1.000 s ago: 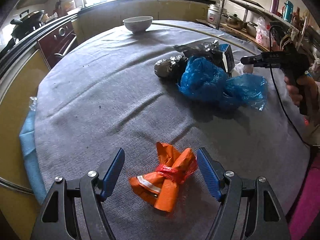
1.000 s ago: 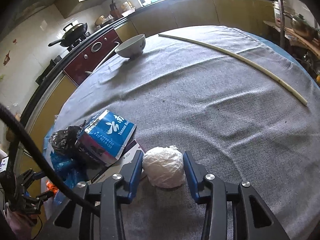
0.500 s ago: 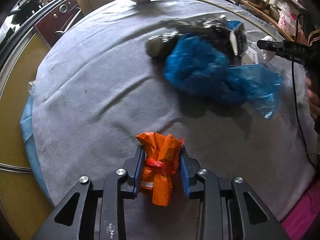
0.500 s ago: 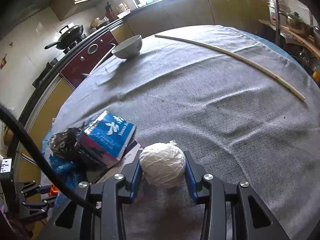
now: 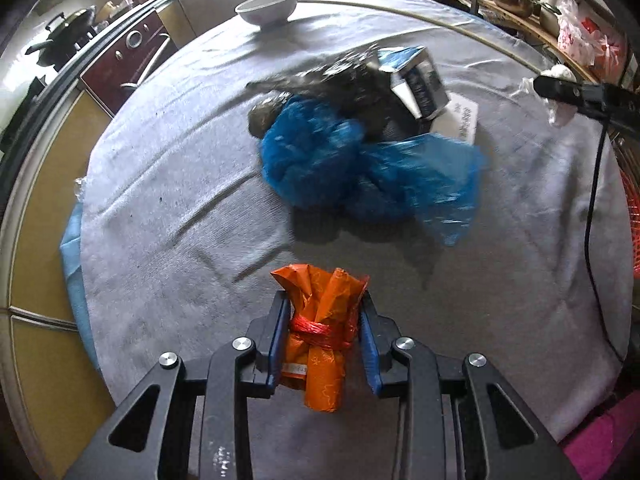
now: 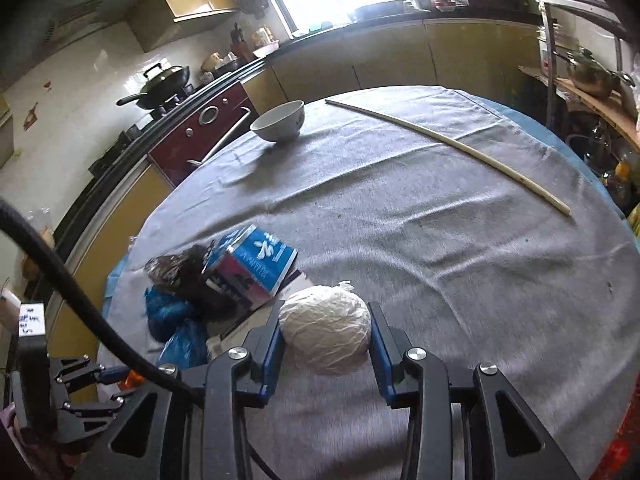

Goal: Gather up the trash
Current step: 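Lift the orange bag and white bag ball and turn toward the basket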

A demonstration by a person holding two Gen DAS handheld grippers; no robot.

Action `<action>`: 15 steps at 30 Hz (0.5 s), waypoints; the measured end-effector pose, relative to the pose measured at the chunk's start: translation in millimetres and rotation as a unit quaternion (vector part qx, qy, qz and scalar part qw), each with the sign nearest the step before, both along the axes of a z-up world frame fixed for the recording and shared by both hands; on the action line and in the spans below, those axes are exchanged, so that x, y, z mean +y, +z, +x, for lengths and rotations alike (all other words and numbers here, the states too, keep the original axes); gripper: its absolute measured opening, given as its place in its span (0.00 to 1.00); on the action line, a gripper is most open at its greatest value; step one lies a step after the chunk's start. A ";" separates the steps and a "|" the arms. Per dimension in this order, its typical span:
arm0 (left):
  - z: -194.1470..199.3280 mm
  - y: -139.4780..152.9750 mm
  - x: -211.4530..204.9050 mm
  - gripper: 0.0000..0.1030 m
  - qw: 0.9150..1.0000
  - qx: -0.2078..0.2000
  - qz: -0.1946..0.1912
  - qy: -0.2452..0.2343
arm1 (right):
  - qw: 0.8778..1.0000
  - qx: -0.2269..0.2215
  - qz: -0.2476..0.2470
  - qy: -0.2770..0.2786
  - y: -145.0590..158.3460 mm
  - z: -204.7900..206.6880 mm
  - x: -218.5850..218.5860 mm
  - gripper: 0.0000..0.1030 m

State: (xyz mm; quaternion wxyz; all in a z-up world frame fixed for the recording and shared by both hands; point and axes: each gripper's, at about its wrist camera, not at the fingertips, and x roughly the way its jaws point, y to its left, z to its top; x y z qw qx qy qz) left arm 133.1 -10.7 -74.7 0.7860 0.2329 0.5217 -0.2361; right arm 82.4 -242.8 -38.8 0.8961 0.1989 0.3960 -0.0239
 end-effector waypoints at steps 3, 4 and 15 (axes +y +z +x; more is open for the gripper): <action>-17.5 4.2 -10.1 0.33 1.000 -0.007 -0.006 0.002 | 1.000 -0.006 -0.002 0.006 5.6 -14.1 -2.6 0.39; -23.1 5.5 -14.1 0.33 1.000 -0.010 -0.007 0.003 | 1.000 -0.010 -0.002 0.008 8.8 -21.0 -4.1 0.39; -80.5 38.1 -61.0 0.33 0.998 -0.065 -0.005 0.012 | 0.999 -0.036 0.002 0.023 22.6 -81.5 -25.2 0.40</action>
